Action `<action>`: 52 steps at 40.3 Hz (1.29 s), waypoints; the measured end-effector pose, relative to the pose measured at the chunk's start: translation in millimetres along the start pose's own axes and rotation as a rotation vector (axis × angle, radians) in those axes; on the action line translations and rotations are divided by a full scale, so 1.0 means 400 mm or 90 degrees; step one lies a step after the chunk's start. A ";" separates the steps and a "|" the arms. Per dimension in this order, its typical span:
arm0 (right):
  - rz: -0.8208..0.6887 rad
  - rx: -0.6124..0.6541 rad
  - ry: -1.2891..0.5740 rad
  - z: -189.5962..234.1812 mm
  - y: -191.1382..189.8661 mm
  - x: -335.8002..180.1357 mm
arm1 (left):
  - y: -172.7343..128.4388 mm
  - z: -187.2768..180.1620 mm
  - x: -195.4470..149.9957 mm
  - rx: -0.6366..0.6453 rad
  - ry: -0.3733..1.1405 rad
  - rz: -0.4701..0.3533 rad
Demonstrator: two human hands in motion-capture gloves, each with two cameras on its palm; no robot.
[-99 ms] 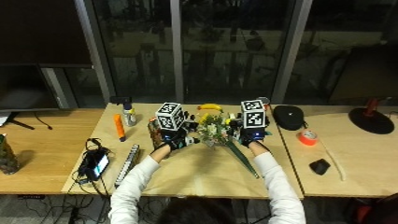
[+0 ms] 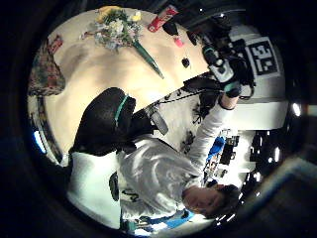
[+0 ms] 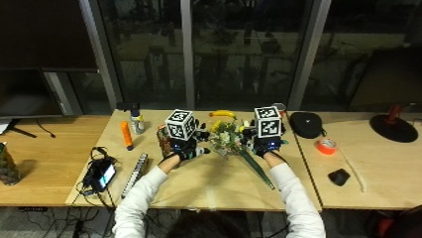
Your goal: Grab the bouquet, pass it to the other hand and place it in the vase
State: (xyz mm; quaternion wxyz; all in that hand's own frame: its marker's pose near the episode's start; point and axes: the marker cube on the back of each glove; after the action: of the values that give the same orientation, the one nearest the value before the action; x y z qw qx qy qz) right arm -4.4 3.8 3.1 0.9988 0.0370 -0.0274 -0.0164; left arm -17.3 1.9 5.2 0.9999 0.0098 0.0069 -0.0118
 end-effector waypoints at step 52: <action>0.151 -0.058 -0.094 0.019 -0.134 0.111 | 0.057 -0.008 0.046 0.058 -0.007 0.075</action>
State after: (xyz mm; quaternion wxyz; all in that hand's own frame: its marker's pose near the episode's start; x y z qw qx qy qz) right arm 38.0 -51.9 9.1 0.9896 -0.0128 -0.1041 0.0981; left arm 1.5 24.4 2.4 0.9974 0.0555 0.0000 0.0463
